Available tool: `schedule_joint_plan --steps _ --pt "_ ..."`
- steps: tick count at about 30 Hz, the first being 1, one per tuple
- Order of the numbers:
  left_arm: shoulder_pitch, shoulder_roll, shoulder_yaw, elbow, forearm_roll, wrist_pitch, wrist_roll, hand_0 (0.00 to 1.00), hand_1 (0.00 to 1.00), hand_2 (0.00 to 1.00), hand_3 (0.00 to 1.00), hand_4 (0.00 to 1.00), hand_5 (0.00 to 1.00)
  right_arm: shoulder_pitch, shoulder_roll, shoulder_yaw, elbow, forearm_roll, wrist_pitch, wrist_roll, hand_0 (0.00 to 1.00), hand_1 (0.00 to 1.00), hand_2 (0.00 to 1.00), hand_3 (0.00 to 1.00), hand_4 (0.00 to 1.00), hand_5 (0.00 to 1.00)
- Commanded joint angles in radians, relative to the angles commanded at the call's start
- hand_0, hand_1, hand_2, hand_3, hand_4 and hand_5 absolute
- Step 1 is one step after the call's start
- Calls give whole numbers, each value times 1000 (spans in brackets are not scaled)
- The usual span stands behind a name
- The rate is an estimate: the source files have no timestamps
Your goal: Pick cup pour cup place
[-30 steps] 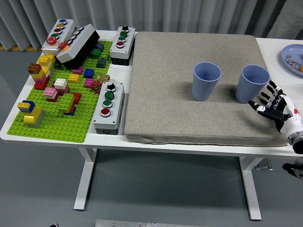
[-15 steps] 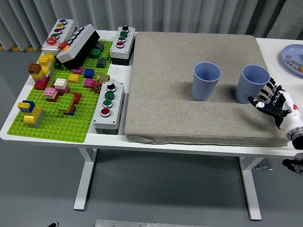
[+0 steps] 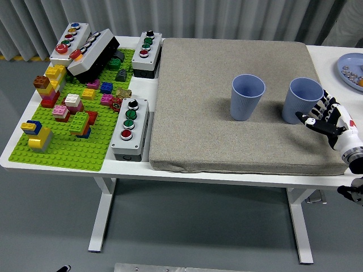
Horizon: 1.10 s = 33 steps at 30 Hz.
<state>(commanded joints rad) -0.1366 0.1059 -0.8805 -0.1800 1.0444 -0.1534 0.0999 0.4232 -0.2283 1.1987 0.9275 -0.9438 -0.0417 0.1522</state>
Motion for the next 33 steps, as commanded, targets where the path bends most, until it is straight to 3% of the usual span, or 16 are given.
schedule_joint_plan --steps 33 --pt "-7 3 7 0 3 -2 1 812 776 814 744 537 998 51 27 -22 -52 26 2 13 990 938 998 986 856 259"
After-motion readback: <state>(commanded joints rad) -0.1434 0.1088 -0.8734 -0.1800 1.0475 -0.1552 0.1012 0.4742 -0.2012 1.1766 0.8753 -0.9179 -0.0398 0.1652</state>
